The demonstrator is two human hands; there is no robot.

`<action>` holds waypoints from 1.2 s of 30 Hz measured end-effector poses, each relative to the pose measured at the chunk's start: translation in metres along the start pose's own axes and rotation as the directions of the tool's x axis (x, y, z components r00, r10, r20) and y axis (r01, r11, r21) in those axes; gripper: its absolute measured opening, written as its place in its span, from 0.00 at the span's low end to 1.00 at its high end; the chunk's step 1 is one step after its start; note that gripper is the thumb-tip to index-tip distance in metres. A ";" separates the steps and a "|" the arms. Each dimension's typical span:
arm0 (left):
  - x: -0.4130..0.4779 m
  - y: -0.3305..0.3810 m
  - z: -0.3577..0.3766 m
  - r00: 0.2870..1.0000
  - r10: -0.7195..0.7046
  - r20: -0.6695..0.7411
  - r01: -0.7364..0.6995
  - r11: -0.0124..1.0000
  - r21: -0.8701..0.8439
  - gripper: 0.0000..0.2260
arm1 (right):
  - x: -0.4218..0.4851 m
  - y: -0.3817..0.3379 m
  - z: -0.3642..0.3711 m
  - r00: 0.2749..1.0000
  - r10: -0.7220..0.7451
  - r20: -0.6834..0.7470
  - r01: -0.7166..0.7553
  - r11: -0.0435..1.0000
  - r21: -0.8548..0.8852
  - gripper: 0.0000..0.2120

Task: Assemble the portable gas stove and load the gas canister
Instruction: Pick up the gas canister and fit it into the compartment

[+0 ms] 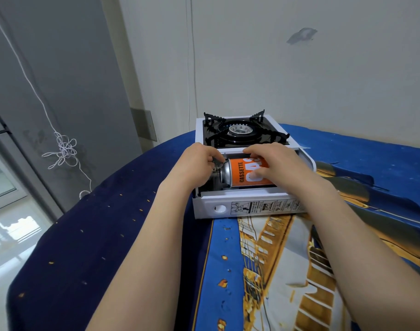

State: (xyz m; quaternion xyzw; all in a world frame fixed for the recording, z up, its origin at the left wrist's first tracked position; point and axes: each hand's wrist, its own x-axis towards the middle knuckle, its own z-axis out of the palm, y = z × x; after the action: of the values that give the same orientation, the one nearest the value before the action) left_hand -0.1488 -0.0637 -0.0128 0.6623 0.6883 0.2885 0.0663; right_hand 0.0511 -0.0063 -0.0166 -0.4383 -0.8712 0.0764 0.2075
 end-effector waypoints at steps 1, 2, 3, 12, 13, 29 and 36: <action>0.000 0.000 0.000 1.000 0.005 0.002 -0.005 1.000 0.008 0.18 | 0.000 0.000 -0.001 1.000 0.006 0.001 -0.006 1.000 0.008 0.30; 0.000 0.001 0.001 1.000 0.008 0.005 -0.008 1.000 0.012 0.18 | -0.001 0.000 -0.001 1.000 0.008 0.002 -0.008 1.000 0.003 0.31; 0.000 0.001 0.001 1.000 0.009 0.010 -0.009 1.000 0.012 0.18 | -0.001 0.000 -0.002 1.000 0.003 0.002 -0.003 1.000 -0.019 0.33; 0.000 0.000 0.000 1.000 0.010 0.014 -0.010 1.000 0.025 0.15 | -0.001 -0.003 -0.001 1.000 -0.014 0.000 0.014 0.992 -0.124 0.34; 0.000 0.000 0.000 1.000 0.011 0.014 -0.011 1.000 0.028 0.15 | -0.001 -0.003 -0.001 1.000 -0.013 -0.003 0.012 0.994 -0.108 0.33; 0.000 0.001 0.001 1.000 0.008 0.027 -0.010 0.999 0.039 0.17 | 0.002 0.000 0.001 1.000 -0.003 0.014 0.004 1.000 -0.027 0.28; 0.003 -0.002 0.003 1.000 0.006 0.027 -0.007 0.999 0.035 0.15 | 0.002 0.000 0.006 1.000 0.000 -0.017 -0.001 1.000 -0.010 0.29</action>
State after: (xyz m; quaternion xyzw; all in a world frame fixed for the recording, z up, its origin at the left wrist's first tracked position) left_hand -0.1493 -0.0598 -0.0153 0.6695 0.6901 0.2676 0.0631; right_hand 0.0478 -0.0039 -0.0212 -0.4401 -0.8698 0.0684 0.2125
